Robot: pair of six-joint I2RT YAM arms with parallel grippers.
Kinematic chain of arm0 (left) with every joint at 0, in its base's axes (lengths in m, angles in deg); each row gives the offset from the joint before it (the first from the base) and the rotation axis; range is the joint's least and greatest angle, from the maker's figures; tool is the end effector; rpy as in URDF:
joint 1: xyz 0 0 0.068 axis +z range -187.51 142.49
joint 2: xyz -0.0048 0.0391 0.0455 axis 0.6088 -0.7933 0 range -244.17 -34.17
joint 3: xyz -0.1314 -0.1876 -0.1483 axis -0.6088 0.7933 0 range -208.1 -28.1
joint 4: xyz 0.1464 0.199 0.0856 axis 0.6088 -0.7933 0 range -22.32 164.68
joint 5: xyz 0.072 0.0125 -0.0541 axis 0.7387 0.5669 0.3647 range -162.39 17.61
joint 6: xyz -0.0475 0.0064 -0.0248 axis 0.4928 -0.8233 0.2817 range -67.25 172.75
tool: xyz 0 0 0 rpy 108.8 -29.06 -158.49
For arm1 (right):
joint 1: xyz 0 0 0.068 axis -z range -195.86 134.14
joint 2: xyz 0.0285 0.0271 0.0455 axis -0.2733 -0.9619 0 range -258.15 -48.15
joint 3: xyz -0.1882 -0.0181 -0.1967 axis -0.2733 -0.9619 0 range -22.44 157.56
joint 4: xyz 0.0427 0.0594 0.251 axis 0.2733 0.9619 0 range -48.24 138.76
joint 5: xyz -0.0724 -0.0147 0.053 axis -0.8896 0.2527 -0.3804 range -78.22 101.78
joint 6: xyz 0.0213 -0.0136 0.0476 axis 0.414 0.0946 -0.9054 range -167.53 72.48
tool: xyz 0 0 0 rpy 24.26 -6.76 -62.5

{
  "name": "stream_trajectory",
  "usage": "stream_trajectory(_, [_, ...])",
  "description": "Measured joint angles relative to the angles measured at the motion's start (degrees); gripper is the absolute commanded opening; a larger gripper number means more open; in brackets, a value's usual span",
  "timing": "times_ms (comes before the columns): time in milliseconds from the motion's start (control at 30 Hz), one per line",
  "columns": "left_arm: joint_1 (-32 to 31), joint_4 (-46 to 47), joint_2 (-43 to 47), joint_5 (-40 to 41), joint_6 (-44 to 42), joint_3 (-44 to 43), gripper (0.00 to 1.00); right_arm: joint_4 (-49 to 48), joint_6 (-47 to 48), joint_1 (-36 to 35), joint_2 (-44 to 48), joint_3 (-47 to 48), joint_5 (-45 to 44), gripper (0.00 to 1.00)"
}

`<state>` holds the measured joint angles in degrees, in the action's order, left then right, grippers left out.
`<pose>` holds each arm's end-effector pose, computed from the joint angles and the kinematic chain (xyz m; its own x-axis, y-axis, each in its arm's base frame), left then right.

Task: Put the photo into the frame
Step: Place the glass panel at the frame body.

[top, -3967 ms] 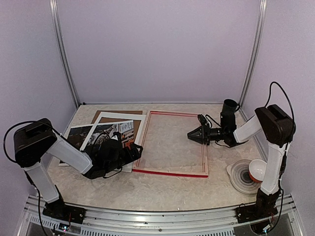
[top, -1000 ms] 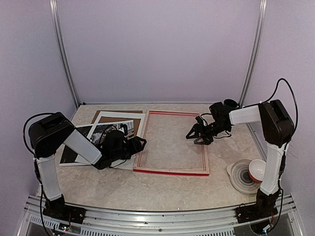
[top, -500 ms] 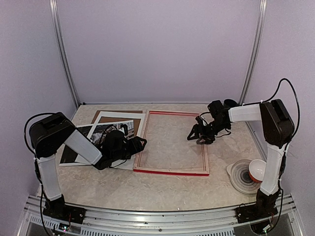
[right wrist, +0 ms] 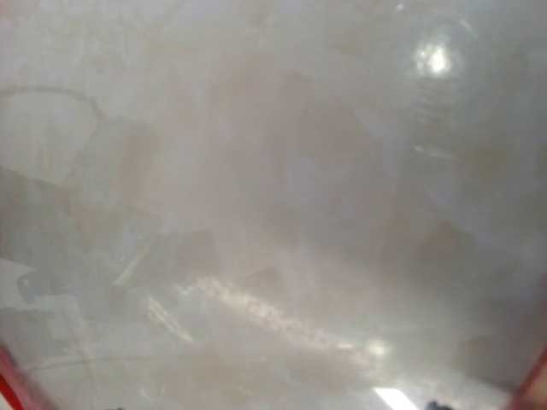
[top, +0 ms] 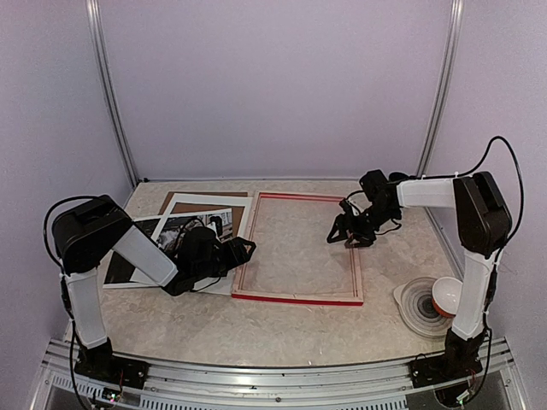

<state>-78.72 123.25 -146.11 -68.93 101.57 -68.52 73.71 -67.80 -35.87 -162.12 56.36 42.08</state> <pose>0.2678 -0.2318 0.1024 -0.6566 -0.4235 -0.6241 0.1847 0.7119 -0.6775 0.3724 0.1546 0.1663 -0.9783 -0.0377 -0.2038 -0.1500 0.8073 0.5708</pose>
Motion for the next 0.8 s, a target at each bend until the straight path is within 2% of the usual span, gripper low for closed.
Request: stream_trajectory(800, [0.00, 0.70, -0.17, -0.20, 0.24, 0.24, 0.74, 7.80, 5.14, -1.57, 0.00, 4.02, -7.91, 0.76])
